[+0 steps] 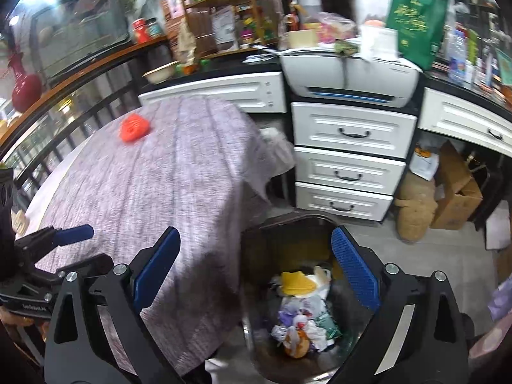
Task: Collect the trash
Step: 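Move both tools back over the table toward the orange foam net, then grasp the orange foam net with the right gripper, then carry the orange net to the bin and open the right gripper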
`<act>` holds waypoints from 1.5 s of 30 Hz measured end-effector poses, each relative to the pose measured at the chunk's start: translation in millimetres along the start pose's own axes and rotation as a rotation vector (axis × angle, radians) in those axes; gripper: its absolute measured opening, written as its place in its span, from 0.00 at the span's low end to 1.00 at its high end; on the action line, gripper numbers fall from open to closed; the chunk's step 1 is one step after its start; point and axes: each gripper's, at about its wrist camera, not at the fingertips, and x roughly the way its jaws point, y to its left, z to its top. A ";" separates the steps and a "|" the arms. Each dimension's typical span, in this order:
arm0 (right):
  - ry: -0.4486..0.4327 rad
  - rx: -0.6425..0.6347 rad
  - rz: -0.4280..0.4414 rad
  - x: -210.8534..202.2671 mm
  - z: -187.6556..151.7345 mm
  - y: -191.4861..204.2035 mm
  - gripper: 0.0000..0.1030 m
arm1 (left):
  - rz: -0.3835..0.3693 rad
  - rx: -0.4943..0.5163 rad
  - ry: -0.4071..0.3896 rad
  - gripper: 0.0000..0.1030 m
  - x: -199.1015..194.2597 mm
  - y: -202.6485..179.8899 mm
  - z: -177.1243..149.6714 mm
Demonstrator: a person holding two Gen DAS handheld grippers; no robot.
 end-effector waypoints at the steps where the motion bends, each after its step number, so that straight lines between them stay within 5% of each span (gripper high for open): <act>1: 0.002 -0.011 0.009 2.5 1.8 5.6 0.91 | 0.012 -0.006 -0.006 0.88 -3.5 5.4 -1.1; 14: 0.059 -0.191 0.164 62.0 51.6 113.8 0.91 | 0.181 -0.133 -0.096 0.93 -40.8 102.5 12.7; 22: 0.101 -0.336 0.194 128.8 93.8 193.2 0.91 | 0.414 -0.163 -0.195 0.95 -52.1 163.3 45.7; 26: 0.128 -0.337 0.226 164.6 115.7 219.0 0.91 | 0.408 -0.229 -0.222 0.95 -51.6 185.0 41.2; 35: 0.150 -0.398 0.136 247.8 153.4 269.4 0.90 | 0.386 -0.322 -0.240 0.95 -56.2 203.4 34.0; 37: 0.167 -0.412 0.120 261.7 156.2 275.8 0.77 | 0.403 -0.307 -0.246 0.95 -56.8 201.8 34.6; 39: 0.190 -0.415 0.118 271.0 158.6 277.0 0.43 | 0.409 -0.297 -0.249 0.95 -57.0 200.5 34.3; 45: 0.157 -0.365 0.143 253.5 158.2 263.5 0.33 | 0.403 -0.295 -0.247 0.95 -54.8 200.8 34.7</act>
